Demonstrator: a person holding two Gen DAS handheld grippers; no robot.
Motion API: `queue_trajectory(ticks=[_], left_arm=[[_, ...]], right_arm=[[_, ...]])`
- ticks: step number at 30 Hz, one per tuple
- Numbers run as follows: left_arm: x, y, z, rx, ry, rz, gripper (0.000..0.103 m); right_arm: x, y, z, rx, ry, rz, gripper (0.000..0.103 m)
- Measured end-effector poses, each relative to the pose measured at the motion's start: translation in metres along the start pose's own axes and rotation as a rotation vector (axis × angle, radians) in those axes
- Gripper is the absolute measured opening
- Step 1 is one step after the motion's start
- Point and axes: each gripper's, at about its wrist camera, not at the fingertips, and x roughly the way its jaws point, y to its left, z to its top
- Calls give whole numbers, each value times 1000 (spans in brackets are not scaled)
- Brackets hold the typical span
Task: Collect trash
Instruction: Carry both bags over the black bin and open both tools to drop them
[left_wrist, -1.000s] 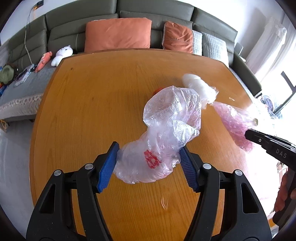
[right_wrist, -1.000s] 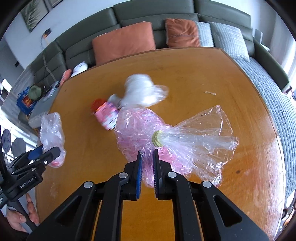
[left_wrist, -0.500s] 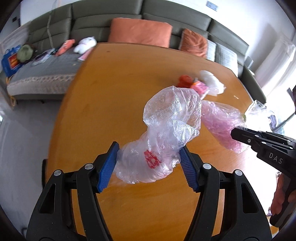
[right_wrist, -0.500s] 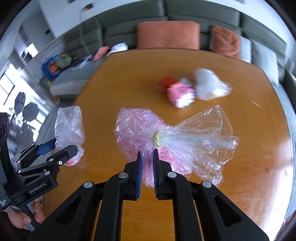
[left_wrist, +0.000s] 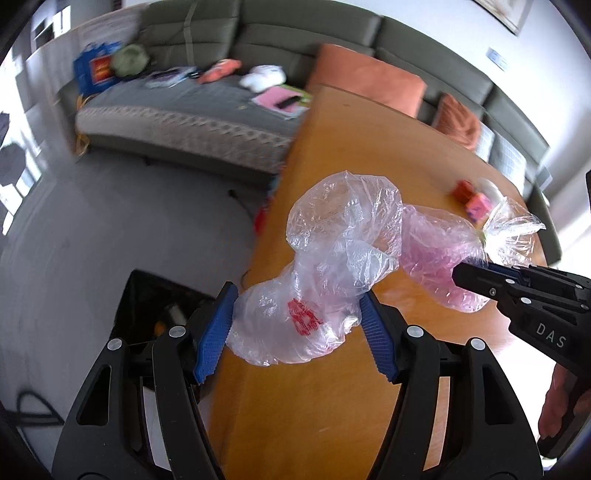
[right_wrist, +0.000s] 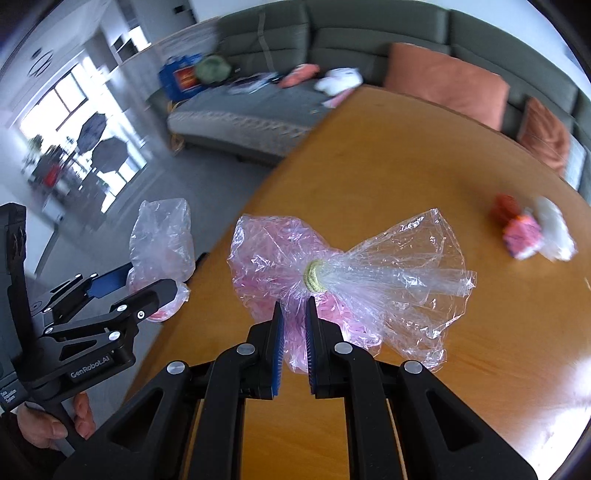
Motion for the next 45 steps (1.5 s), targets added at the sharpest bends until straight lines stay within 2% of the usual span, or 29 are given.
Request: queue_trajectory(ticks=[6,15,22,26,27,28,29,30,33,38,45], left_arm=[[-17,66,-21,-111,-8,64,64],[-36,158,-47,-267,-1,170,64],[-36,202,-63,-345,21,212,65],[-35,224,-68,-383,33,237,65],[-34,230,-67,-393,37,248,70],[-32,235,-65,-400,47,259,75],[-30,241,-63,-409,57,278,88],[-28,249,-61,-421,65,311,98],[-26,264,-56,-441,91,366,98],[-30,268,-58,-462,81,356,98],[-27,256,-52,-427,81,354,98]], right_arm=[[22,63,11,-81,47,95,11],[61,163,22,-238,124,155,11],[95,211,24,-283,205,184,11],[109,234,31,-318,223,191,11],[116,244,37,-327,235,209,15],[121,246,40,-331,251,224,27],[127,250,44,-328,269,224,38],[133,254,51,-312,276,210,57],[132,257,60,-292,259,217,58],[127,257,62,-302,232,204,58],[121,242,61,-280,224,183,58]])
